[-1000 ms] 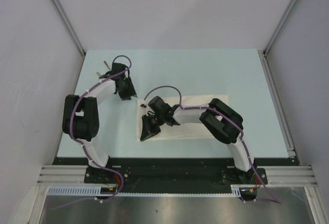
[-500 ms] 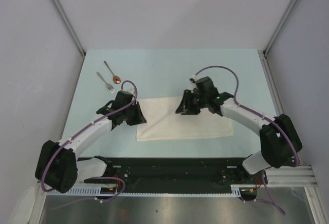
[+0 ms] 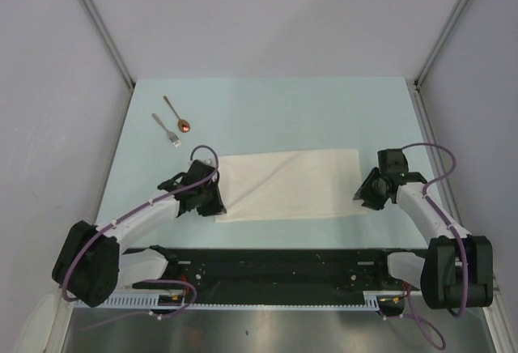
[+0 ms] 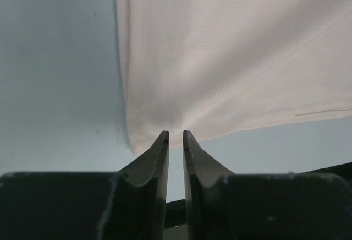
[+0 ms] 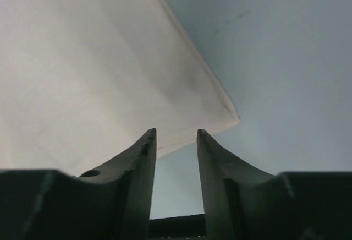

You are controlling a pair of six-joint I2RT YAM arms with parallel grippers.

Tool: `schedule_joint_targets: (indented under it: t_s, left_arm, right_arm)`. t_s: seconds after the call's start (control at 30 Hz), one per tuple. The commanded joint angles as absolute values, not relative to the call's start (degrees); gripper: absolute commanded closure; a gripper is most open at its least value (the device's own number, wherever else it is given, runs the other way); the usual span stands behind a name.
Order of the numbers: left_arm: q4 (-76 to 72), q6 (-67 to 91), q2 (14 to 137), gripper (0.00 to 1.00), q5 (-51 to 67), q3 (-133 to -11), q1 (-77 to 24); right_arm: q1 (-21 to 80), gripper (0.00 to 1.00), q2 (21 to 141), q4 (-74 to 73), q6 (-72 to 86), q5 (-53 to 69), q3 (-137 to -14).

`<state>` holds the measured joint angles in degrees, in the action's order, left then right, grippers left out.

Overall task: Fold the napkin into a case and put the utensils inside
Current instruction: Smooth out the rectangle-folded napkin at the center of the board.

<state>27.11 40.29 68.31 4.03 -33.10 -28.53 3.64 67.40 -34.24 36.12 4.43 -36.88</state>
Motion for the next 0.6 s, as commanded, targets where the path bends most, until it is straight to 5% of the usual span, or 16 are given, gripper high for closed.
schedule_joint_targets:
  t_s: [0.0, 0.07, 0.33, 0.57]
  left_arm:
    - [32.86, 45.79, 63.37, 0.74, -4.91, -33.75, -30.23]
    - [34.72, 46.23, 63.1, 0.67, -6.58, -34.1, -30.32]
    - [31.46, 46.05, 66.26, 0.7, -3.25, -34.01, -30.59]
    - [39.54, 49.3, 66.97, 0.52, -5.01, -36.21, -30.76]
  right_arm:
    - [2.2, 0.55, 63.55, -39.64, 40.51, -4.03, -36.12]
    - [1.68, 0.5, 63.19, -39.64, 40.26, -6.5, -35.95]
    - [1.49, 0.52, 67.41, -37.97, 40.69, -6.76, -34.45]
    - [1.58, 0.5, 69.08, -35.95, 41.4, -8.87, -32.78]
